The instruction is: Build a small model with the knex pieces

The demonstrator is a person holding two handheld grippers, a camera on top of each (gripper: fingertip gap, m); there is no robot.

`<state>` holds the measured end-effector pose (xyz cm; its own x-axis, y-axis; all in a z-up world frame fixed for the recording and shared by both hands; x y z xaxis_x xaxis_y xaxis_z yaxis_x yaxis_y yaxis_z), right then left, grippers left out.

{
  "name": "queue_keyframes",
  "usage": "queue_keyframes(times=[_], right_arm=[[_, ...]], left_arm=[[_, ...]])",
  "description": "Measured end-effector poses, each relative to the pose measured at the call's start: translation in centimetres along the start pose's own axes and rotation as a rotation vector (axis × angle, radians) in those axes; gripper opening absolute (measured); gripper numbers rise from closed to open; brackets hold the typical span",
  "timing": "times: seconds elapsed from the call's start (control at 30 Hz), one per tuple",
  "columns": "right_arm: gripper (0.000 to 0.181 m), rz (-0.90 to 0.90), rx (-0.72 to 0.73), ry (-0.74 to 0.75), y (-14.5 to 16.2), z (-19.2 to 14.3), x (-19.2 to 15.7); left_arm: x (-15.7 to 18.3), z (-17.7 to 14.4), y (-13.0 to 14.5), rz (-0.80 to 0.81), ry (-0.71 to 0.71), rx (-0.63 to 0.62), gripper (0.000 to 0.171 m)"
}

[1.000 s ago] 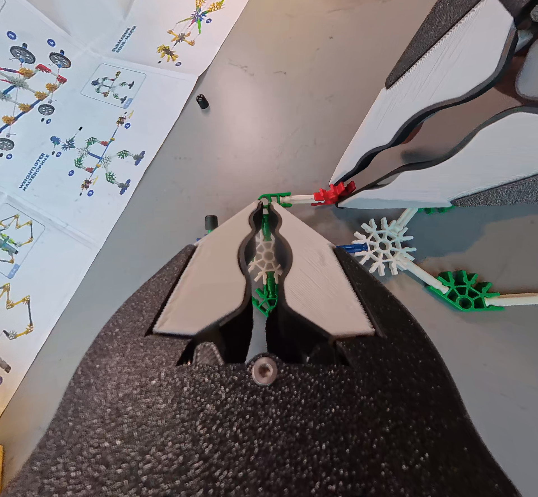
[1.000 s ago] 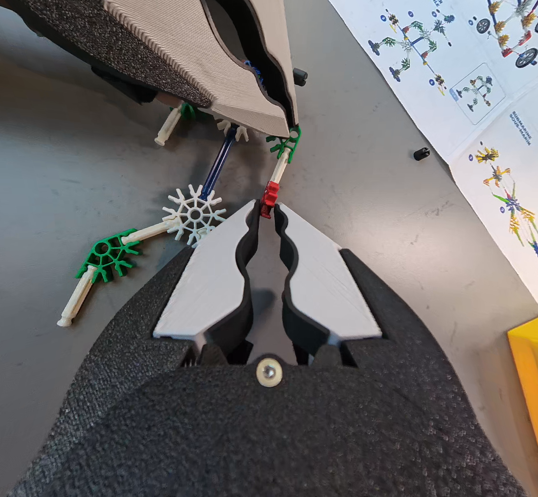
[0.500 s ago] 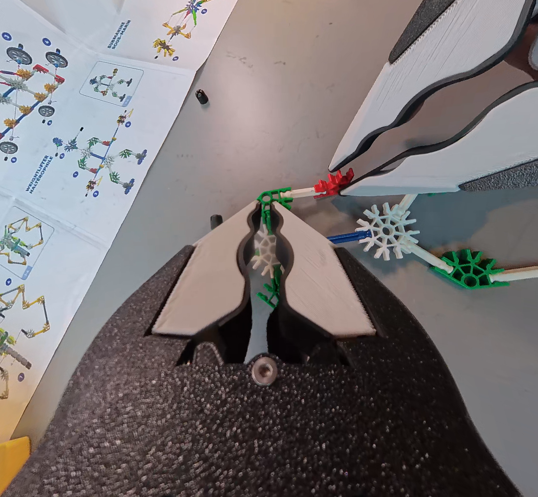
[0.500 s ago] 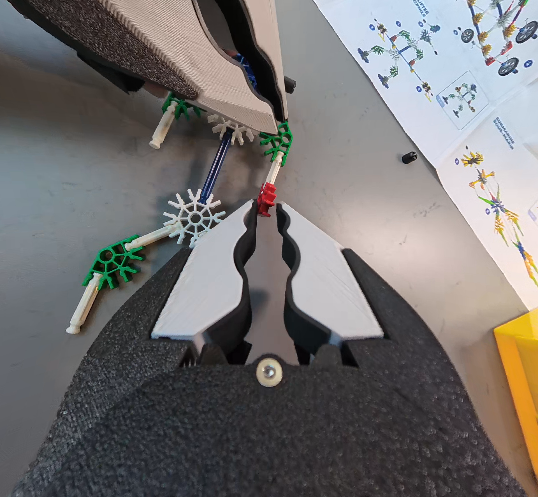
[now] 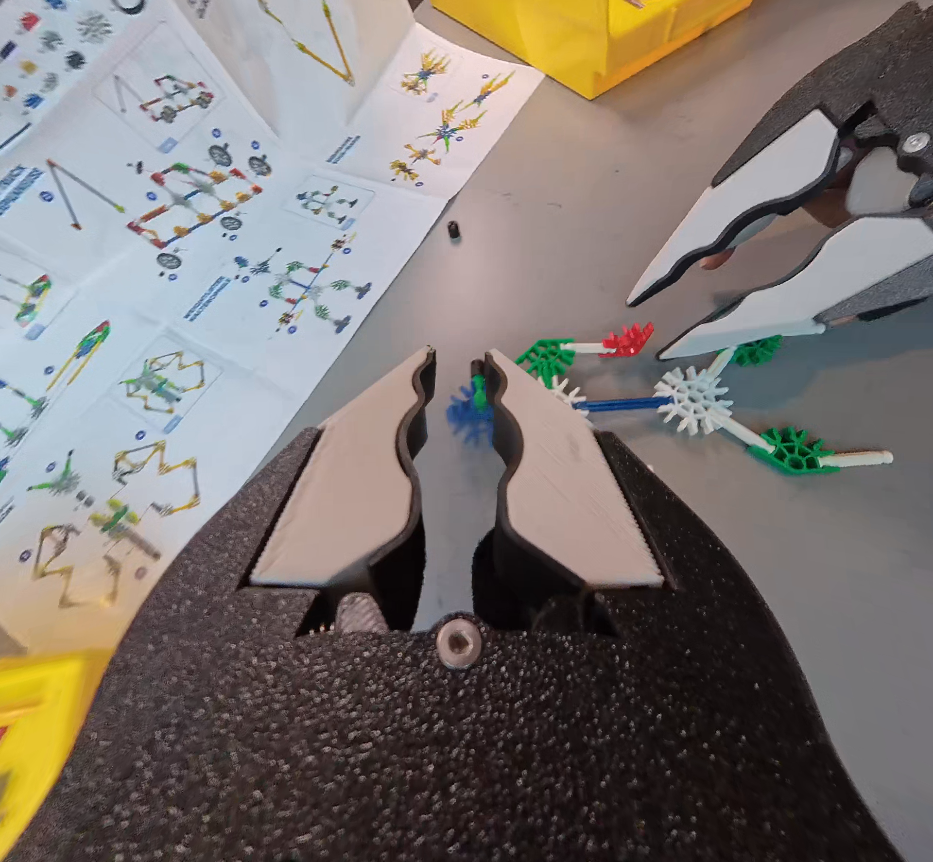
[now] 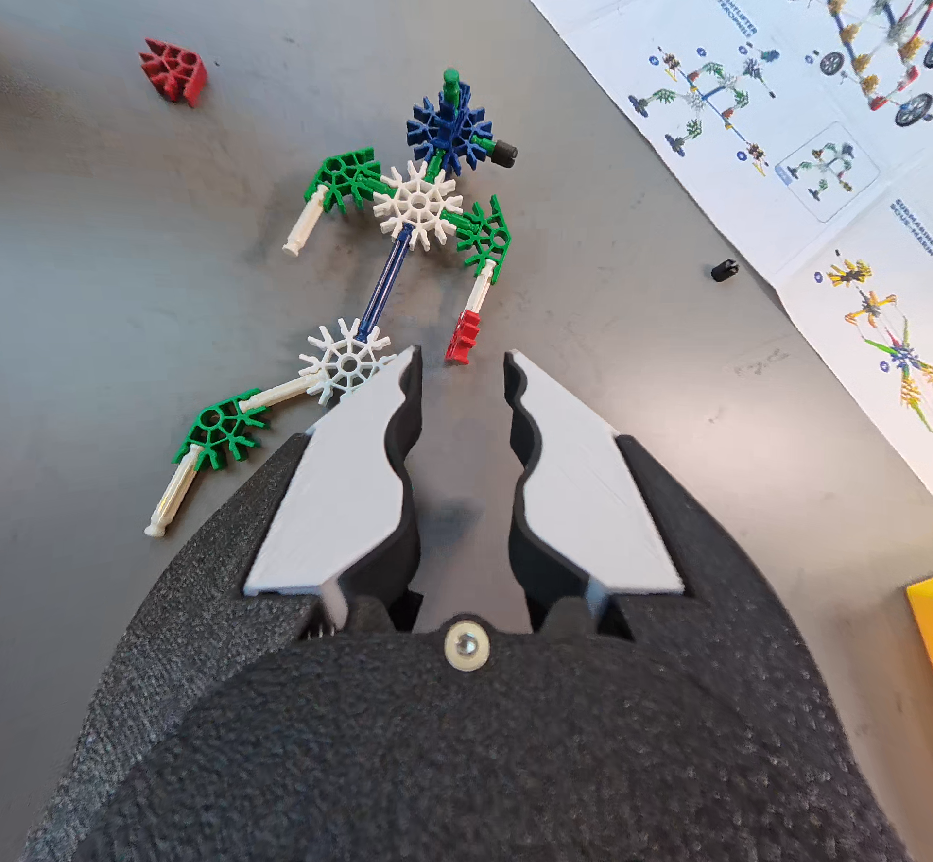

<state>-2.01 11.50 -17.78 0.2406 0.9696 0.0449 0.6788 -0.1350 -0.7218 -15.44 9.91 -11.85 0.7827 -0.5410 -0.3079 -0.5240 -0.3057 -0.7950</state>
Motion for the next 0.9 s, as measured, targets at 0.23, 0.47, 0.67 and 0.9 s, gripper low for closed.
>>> queue_keyframes(times=[0.23,0.47,0.67,0.9], right_arm=[[0.033,-0.207,-0.094,-0.210,2.1,-2.1,-1.4],[0.023,-0.101,-0.172,-0.288,4.2,-2.2,-1.7],[0.022,0.100,-0.149,-0.141,3.9,-1.8,-1.2],[0.022,0.128,-0.114,-0.129,3.5,-1.8,-4.0]], left_arm=[[1.3,-6.0,7.2,-0.072,0.219,-0.156,0.021],[4.6,-6.8,10.3,-0.092,0.259,-0.200,0.033],[5.5,-5.7,11.3,-0.039,0.290,-0.275,0.026],[5.5,-5.0,10.8,-0.058,0.256,-0.258,0.015]])
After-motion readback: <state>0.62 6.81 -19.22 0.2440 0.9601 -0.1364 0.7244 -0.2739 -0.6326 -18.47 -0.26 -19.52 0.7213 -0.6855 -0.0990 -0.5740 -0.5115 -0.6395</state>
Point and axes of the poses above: each gripper's, where its closed fingertips meet, z out along the fingers, y out of its underside, x = y × z across the jaws, the point moved 3 cm from there along -z, back along the fingers, and after that the axes turned 12 degrees about z, right-handed, at the moved point
